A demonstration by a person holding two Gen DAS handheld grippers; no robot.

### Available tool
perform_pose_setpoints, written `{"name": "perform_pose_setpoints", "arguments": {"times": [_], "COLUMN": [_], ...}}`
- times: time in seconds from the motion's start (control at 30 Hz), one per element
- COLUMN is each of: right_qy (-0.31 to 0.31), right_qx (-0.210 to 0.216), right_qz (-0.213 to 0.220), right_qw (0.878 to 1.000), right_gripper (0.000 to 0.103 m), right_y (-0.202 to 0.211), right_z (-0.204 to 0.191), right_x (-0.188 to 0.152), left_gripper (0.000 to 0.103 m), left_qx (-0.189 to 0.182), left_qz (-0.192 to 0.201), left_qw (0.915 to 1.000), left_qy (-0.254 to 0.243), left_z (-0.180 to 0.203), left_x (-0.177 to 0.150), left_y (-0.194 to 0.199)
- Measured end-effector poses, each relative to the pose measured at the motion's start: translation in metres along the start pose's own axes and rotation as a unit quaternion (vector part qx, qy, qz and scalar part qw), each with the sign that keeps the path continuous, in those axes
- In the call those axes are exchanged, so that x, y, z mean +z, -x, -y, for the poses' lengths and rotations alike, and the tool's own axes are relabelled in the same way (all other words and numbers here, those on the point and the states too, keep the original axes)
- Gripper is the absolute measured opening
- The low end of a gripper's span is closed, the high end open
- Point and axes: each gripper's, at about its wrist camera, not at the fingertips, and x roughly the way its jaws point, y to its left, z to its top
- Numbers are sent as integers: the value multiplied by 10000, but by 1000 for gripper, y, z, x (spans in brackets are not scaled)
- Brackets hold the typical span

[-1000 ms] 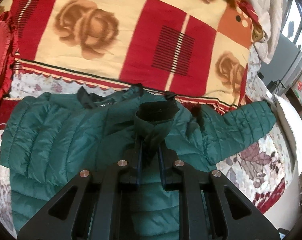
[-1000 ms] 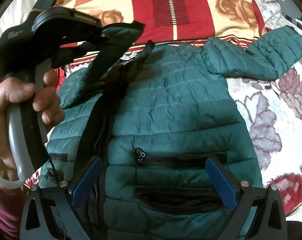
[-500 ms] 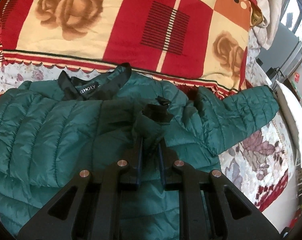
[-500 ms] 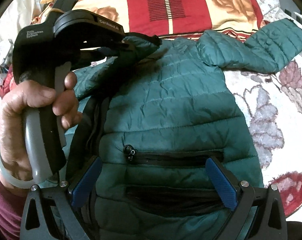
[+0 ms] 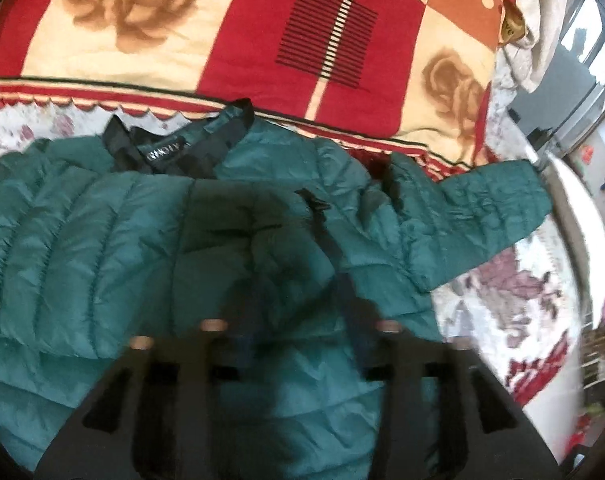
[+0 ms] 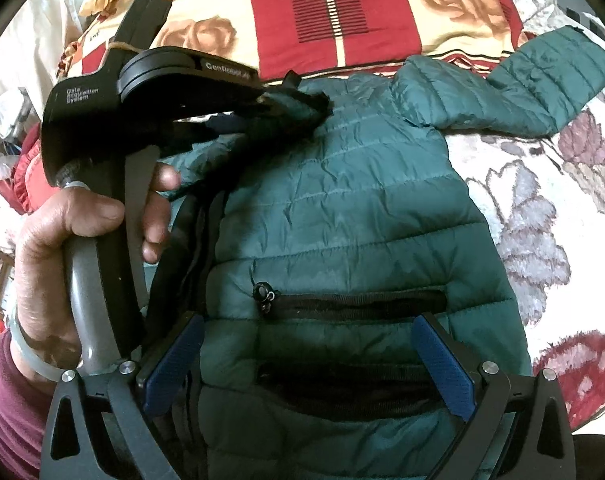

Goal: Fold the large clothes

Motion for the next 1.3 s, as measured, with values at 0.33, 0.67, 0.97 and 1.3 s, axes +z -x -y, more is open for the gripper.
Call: {"name": "perform_pose_setpoints", "arguments": {"times": [0.33, 0.67, 0.97, 1.3], "right_qy": [-192, -407, -1248, -711], "right_qx": [178, 716, 943, 1260], "right_qz": [186, -7, -464, 390], "right_qw": [9995, 9966, 9866, 9887], "right_gripper": [103, 103, 97, 16], "right_y": [16, -12, -115, -90], "right_z": [12, -14, -14, -18], "right_x": [8, 82, 124, 153], "left_gripper": [67, 67, 67, 67], "left_qx": [-477, 1121, 1338, 1426], "left_qz": [228, 696, 848, 927], "left_qw": [9984, 9908, 9726, 9631], "left_qy": [204, 310, 1704, 2086], "left_z": [-21, -135, -250, -271], "left_x": [5, -30, -66, -66], "left_y": [60, 146, 169, 162]}}
